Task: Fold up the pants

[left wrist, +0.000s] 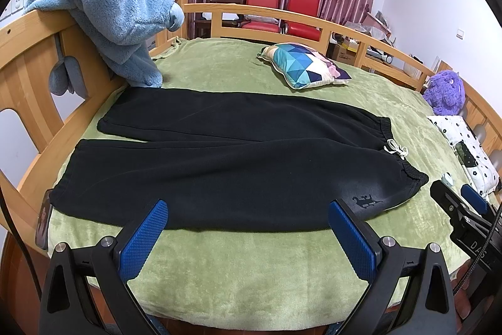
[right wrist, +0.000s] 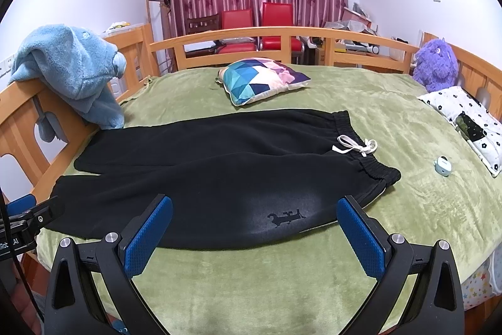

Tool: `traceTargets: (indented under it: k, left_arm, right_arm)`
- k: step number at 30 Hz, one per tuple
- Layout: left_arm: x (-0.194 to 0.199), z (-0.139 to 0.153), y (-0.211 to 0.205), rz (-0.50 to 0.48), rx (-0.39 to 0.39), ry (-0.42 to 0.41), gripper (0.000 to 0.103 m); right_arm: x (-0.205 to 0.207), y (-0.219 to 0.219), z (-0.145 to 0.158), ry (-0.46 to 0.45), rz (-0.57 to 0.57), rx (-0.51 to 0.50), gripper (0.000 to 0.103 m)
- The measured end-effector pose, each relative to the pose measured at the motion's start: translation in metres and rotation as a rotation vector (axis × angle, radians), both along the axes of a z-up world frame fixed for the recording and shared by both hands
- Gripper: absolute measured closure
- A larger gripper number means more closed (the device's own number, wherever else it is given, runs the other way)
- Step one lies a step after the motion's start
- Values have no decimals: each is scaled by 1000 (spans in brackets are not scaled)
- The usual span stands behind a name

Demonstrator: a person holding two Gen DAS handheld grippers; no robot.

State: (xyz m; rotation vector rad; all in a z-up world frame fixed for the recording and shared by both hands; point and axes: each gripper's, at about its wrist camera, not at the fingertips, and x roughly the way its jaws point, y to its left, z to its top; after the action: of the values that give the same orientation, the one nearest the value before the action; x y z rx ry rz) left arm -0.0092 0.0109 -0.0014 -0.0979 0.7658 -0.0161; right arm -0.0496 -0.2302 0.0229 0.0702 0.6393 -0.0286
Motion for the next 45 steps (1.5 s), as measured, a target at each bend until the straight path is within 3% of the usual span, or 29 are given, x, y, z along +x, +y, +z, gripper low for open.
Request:
traceTargets:
  k: [9,12,16,21,25,28,33,36,41,45]
  left_arm:
    - [1,2,5,9,-16,-23,0]
    - [2,0,14,0,-87,-25,0]
    - [5,-7,24,-5,-124,-16,0]
    - [5,-16,36,32,-123,-19,0]
    - [11,-27,44,51,-103,2,0]
    - [15,-39,54,57,-112,1,1]
    - [29,-75,70,84,-54,27,2]
    - [43,-96,88,100,-121,69,3]
    - [61,-130,123,160,-290,112,3]
    - [72,-155,138,213,-319,147,3]
  right_arm:
    - [-2,-3,-2,-42,-22,18,0]
    - [0,-6,-3,-50,-37,23,0]
    - [8,-12,-10,2,-5,79,0]
    - [18,-11,-27,91,21,18,2]
    - [16,-15,-41,81,4,9,2]
    - [23,-24,-53,100,-8,22,9]
    - [36,-44,-76,103,-47,25,24]
    - [49,-63,-98,138,-56,73,34]
    - [70,-94,-134,211,-120,138,34]
    - [85,-116,-157,242,-170,220,34]
